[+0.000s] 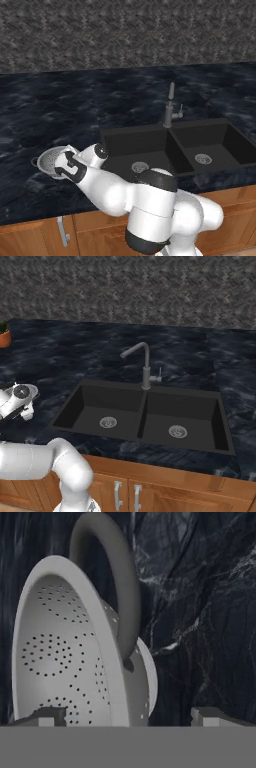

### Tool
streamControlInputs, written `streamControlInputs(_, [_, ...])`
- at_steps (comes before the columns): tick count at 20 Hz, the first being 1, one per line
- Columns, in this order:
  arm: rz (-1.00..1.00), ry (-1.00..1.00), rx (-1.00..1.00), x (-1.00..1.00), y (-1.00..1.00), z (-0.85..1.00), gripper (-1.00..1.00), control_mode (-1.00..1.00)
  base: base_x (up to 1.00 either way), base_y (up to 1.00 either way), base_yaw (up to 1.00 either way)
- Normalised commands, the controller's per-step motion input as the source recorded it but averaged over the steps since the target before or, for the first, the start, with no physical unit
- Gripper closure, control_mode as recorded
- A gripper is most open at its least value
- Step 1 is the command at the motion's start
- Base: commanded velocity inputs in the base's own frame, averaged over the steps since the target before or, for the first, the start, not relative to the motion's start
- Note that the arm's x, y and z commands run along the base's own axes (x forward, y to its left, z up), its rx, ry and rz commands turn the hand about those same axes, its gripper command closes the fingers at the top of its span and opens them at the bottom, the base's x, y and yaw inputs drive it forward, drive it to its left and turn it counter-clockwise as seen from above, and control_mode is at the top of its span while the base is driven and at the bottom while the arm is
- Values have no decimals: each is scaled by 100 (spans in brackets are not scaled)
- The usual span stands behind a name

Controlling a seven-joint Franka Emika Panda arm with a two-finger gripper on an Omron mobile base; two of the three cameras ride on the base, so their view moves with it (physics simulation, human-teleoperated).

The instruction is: Place the bowl in the left basin and the colander in the right basin of the sink.

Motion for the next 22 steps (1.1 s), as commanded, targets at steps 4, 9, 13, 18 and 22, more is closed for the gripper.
streamControlInputs(4, [0, 0, 0, 0, 4, 0, 100, -100, 0, 0, 0])
streamControlInputs(9, [0, 0, 0, 0, 0, 0, 100, -100, 0, 0, 0])
streamControlInputs(13, [0, 0, 0, 0, 0, 1, 100, -100, 0, 0, 0])
streamControlInputs(18, [-1, 0, 0, 0, 0, 32, 100, -100, 0, 0, 0])
streamControlInputs(22, [-7, 0, 0, 0, 0, 58, 100, -100, 0, 0, 0])
